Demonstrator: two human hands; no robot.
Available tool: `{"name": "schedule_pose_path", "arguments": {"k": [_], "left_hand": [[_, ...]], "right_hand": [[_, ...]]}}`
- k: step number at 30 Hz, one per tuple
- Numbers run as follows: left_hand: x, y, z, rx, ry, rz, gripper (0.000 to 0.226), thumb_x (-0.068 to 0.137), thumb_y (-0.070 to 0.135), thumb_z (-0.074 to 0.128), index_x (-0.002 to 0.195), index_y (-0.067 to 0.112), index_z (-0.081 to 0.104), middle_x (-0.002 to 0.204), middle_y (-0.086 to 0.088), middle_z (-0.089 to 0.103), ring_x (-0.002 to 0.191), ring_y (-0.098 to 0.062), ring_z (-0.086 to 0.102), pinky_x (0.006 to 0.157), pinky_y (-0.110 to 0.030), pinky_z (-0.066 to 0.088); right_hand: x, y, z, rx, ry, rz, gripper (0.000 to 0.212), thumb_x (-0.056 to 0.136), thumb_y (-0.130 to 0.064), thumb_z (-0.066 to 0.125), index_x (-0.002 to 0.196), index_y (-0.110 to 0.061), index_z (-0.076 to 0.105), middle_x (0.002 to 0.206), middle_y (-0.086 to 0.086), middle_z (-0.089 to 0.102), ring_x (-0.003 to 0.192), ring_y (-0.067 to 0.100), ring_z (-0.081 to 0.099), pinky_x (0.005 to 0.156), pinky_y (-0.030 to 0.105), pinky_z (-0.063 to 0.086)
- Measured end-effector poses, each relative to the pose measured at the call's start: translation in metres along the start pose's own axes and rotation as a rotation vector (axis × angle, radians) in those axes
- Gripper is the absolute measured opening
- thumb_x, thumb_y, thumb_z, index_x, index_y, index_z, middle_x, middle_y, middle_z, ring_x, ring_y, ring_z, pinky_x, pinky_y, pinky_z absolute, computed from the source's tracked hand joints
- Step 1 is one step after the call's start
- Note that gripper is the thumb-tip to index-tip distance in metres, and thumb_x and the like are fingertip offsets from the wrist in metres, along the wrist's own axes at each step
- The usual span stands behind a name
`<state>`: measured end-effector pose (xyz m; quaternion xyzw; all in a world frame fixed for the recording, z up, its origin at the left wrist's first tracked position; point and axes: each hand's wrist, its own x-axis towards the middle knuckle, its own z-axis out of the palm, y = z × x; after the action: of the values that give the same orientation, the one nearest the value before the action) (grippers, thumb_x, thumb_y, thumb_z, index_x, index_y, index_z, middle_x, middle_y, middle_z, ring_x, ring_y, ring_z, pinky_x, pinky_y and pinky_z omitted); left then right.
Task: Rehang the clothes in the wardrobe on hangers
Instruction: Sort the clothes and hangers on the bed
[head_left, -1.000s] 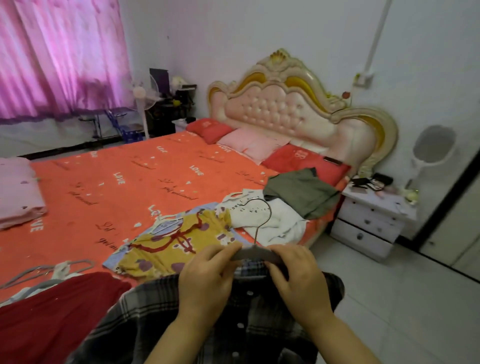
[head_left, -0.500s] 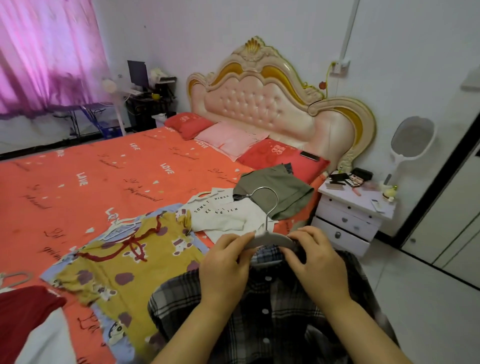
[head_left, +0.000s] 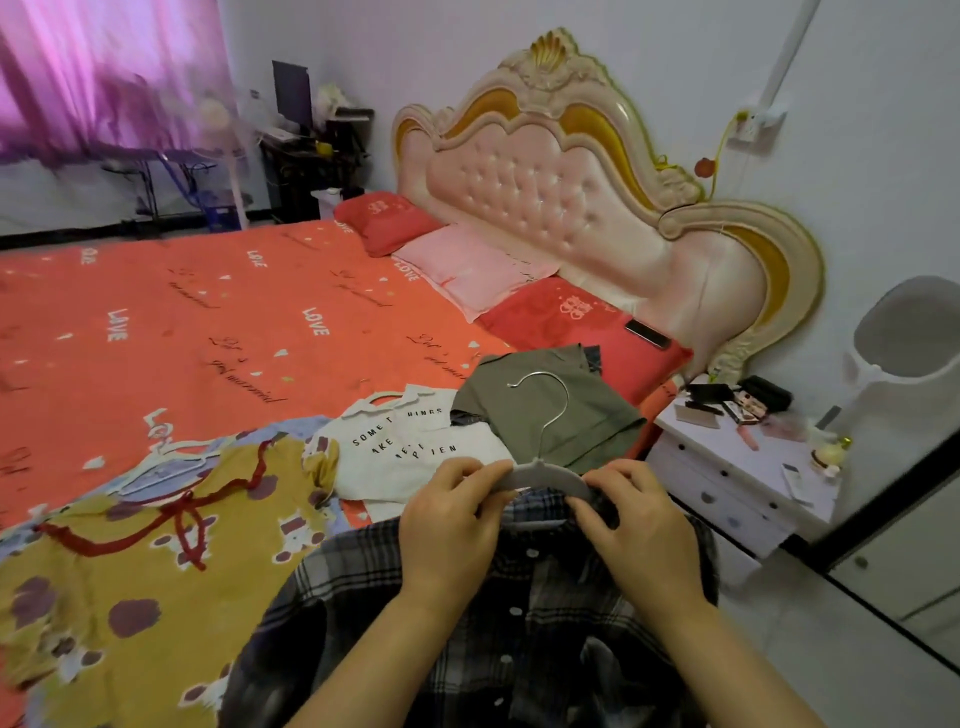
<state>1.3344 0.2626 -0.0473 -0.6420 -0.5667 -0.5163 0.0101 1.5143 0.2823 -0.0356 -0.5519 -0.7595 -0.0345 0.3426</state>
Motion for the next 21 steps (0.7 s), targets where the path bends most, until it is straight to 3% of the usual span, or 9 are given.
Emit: {"name": "schedule_pose_path", "arguments": {"k": [7, 13, 21], "left_hand": [[0.064, -0.027, 0.070, 0.151, 0.048, -0.048, 0.023, 0.071, 0.017, 0.070, 0.094, 0.014, 0.075, 0.081, -0.001, 0.066, 0.058, -0.023, 0.061, 0.043, -0.029, 0.049], [0.121, -0.039, 0.125, 0.265, 0.107, -0.143, 0.025, 0.071, 0.016, 0.070, 0.095, 0.010, 0.074, 0.081, -0.005, 0.066, 0.061, -0.026, 0.062, 0.044, -0.034, 0.051], [0.181, -0.076, 0.159, 0.348, 0.198, -0.259, 0.023, 0.071, 0.013, 0.071, 0.093, 0.006, 0.074, 0.085, -0.008, 0.067, 0.065, -0.024, 0.064, 0.053, -0.027, 0.050]], "right_hand": [[0.094, 0.061, 0.058, 0.101, -0.042, -0.109, 0.019, 0.072, -0.017, 0.081, 0.085, -0.013, 0.068, 0.090, 0.004, 0.060, 0.065, 0.023, 0.059, 0.045, 0.029, 0.042], [0.184, 0.105, 0.099, 0.233, -0.123, -0.191, 0.017, 0.072, -0.019, 0.080, 0.083, -0.016, 0.068, 0.090, 0.001, 0.060, 0.068, 0.022, 0.060, 0.049, 0.025, 0.039], [0.273, 0.116, 0.154, 0.337, -0.200, -0.303, 0.016, 0.075, -0.019, 0.078, 0.086, -0.013, 0.068, 0.092, 0.003, 0.059, 0.069, 0.024, 0.059, 0.051, 0.032, 0.046]]}}
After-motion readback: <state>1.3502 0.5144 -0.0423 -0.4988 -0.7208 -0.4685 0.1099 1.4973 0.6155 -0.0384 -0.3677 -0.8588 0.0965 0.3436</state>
